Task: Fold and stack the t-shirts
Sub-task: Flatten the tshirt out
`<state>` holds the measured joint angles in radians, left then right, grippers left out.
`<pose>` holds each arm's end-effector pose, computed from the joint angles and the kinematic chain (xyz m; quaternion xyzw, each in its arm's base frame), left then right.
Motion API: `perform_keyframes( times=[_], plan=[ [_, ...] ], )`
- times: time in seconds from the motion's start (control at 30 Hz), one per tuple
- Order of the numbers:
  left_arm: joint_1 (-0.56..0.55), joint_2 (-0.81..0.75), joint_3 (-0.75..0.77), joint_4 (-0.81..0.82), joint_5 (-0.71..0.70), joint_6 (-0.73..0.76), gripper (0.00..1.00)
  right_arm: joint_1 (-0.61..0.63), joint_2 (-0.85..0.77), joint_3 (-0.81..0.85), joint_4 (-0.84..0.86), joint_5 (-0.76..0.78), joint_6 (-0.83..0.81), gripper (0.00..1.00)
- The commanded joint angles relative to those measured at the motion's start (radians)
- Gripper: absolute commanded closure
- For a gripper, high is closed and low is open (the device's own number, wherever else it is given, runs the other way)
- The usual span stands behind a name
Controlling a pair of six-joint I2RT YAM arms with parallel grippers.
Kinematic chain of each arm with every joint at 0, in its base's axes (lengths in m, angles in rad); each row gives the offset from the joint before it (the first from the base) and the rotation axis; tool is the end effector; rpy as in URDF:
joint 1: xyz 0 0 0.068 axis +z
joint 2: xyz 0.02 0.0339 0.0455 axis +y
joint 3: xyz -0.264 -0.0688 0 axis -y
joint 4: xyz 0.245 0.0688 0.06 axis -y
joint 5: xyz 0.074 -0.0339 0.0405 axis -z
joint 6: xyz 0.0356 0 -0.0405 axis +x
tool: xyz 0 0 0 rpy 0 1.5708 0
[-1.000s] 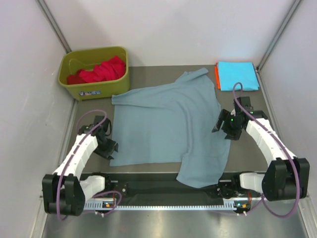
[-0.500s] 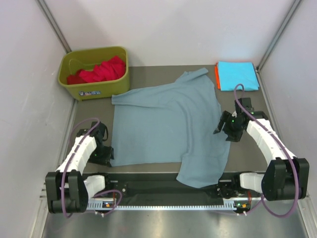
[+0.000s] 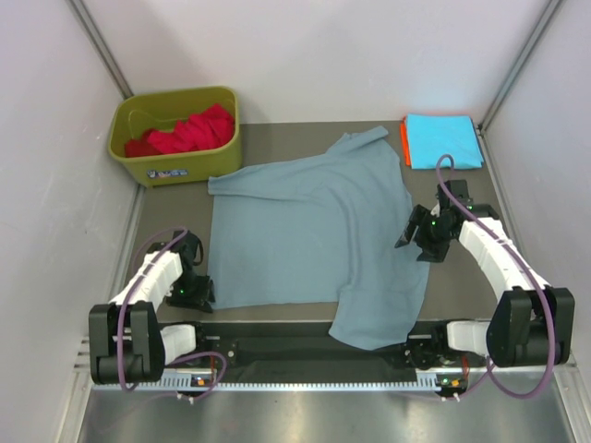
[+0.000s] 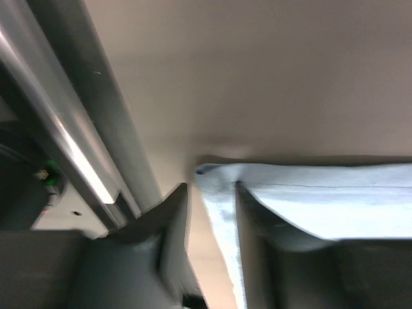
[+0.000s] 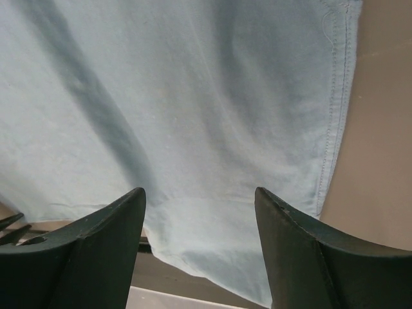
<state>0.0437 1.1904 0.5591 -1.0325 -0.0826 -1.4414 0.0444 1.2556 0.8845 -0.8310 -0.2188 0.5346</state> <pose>0.1447 0.0093 0.1535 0.6734 -0.7366 -0.0615 0.0090 0.2269 0.0178 0.2301 0.2177 0.9528 0.1549 0.1440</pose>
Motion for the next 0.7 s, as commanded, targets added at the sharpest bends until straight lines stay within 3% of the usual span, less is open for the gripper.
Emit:
perform_keyframes(
  times=[0.0,0.13,0.17,0.27,0.3,0.33,0.43,0.6,0.67],
  plan=[
    [0.004,0.060,-0.057,0.092,-0.017,-0.033,0.65,-0.014,0.007,0.030,-0.031,0.004,-0.019,0.31],
    [0.004,0.054,-0.044,0.111,-0.034,-0.010,0.98,-0.012,0.007,-0.013,-0.025,0.025,-0.024,0.32],
    [0.005,0.046,-0.041,0.114,-0.039,-0.001,1.00,-0.014,0.011,-0.018,-0.020,0.036,-0.025,0.32],
    [0.005,0.014,-0.025,0.123,-0.051,0.025,1.00,-0.012,0.034,-0.018,-0.002,0.080,-0.010,0.47],
    [0.004,0.000,-0.022,0.123,-0.054,0.030,1.00,-0.015,0.048,-0.015,0.003,0.108,-0.001,0.61],
    [0.004,-0.006,-0.010,0.121,-0.058,0.041,1.00,-0.021,0.054,-0.013,0.009,0.149,0.013,0.65],
    [0.005,-0.017,0.018,0.111,-0.072,0.064,1.00,-0.081,0.071,-0.007,0.049,0.188,-0.004,0.65],
    [0.004,-0.022,0.039,0.146,-0.043,0.119,1.00,-0.141,0.152,0.001,0.073,0.214,-0.073,0.48],
    [0.004,-0.015,0.042,0.155,-0.033,0.145,1.00,-0.169,0.180,-0.016,0.104,0.211,-0.084,0.47]
  ],
)
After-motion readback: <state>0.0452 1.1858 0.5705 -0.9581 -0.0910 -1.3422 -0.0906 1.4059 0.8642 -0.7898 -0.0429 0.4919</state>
